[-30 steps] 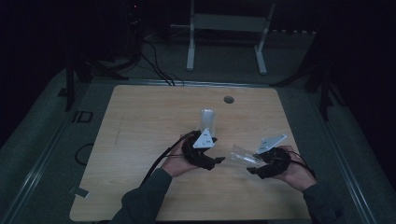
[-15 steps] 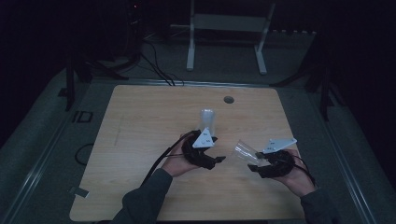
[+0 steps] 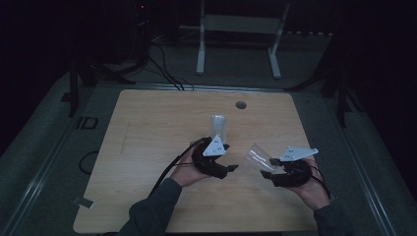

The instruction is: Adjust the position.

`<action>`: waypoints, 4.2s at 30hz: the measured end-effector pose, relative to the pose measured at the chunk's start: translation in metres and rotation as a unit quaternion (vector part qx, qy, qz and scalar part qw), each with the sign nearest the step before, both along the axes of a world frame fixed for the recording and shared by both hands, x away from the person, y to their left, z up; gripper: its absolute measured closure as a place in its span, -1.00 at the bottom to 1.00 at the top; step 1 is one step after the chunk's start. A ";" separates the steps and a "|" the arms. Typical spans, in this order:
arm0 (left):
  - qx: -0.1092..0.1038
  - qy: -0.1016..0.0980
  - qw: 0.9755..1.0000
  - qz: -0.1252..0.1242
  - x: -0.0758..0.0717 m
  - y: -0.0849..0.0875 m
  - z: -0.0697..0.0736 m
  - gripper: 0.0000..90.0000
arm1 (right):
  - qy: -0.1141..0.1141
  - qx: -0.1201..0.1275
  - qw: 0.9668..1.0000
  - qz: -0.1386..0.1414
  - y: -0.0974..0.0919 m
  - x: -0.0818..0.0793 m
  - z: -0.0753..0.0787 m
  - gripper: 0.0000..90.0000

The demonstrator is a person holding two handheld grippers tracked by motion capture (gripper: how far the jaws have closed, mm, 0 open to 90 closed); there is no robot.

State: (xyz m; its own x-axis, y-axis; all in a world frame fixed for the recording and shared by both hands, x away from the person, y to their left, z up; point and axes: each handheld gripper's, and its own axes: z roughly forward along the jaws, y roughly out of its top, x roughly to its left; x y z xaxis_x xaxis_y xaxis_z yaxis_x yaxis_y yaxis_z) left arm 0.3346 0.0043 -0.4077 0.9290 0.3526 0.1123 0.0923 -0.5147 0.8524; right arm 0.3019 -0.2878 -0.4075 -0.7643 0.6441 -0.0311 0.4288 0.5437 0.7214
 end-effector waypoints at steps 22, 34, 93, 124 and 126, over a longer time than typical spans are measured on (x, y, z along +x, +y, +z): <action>-0.015 0.009 1.000 0.004 0.001 0.004 0.000 -0.38 | -0.017 0.048 0.999 -0.014 0.004 -0.003 -0.002 -0.08; -0.022 0.014 1.000 0.005 0.002 0.006 0.001 -0.38 | -0.017 0.079 0.997 -0.019 0.005 -0.002 -0.003 -0.08; -0.071 0.053 0.996 0.009 0.002 0.006 0.010 -0.55 | -0.087 0.203 0.975 -0.030 0.016 -0.003 0.000 -0.08; -0.163 0.108 0.981 0.000 0.010 0.006 0.021 -0.57 | -0.108 0.220 0.969 -0.030 0.023 -0.005 0.002 -0.08; -0.168 0.112 0.979 0.000 0.010 0.006 0.022 -0.57 | -0.109 0.220 0.969 -0.029 0.024 -0.005 0.001 -0.08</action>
State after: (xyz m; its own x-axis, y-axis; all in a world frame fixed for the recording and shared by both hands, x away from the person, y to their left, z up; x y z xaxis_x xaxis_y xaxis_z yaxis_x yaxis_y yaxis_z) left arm 0.3450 0.0103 -0.3858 0.9169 0.3354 -0.2162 0.2961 -0.2087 0.9321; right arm 0.2971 -0.2634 -0.4060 -0.7329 0.6731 0.0991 0.2598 0.1422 0.9551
